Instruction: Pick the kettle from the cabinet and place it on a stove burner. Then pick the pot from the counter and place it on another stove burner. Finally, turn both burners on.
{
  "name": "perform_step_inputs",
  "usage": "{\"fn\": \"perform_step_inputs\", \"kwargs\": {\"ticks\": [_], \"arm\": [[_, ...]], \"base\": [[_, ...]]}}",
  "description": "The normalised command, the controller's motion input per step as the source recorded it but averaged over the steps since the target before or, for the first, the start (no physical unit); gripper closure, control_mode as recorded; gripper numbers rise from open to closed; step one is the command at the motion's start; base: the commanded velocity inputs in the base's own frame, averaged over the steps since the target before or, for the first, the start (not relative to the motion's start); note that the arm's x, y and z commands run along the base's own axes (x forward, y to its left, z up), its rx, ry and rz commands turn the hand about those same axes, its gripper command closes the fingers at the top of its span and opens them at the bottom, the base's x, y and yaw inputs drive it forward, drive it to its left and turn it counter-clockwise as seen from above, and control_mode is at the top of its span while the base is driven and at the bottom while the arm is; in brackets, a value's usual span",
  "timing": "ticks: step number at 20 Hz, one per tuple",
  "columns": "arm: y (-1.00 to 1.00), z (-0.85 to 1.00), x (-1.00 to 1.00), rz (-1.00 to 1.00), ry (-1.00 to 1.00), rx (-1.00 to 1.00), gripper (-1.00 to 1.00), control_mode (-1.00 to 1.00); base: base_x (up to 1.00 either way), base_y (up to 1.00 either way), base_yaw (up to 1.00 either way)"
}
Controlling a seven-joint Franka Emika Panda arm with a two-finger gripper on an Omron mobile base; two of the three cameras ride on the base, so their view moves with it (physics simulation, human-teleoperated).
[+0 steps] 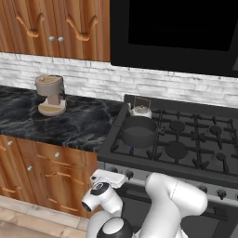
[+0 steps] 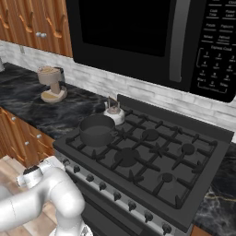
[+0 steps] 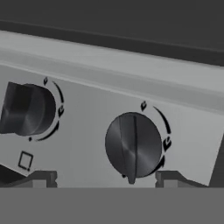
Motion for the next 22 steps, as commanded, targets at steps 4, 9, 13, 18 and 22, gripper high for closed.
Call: {"fn": "perform_step_inputs", "kwargs": {"ticks": [4, 9, 13, 18, 22], "arm": [[0.02, -0.69, -0.27, 0.05, 0.01, -0.03, -1.00, -1.00], [-0.04, -0.71, -0.32, 0.03, 0.00, 0.00, 1.00, -1.00], [0.01, -0.48, -0.10, 0.02, 0.00, 0.00, 1.00, -1.00], [0.06, -0.33, 0.00, 0.02, 0.00, -0.02, 1.00, -1.00], [0.01, -0.28, -0.01, 0.02, 0.01, -0.04, 1.00, -1.00]], "base": [[0.00, 0.00, 0.00], [0.00, 0.00, 0.00], [0.00, 0.00, 0.00], [0.00, 0.00, 0.00], [0.00, 0.00, 0.00]]}}
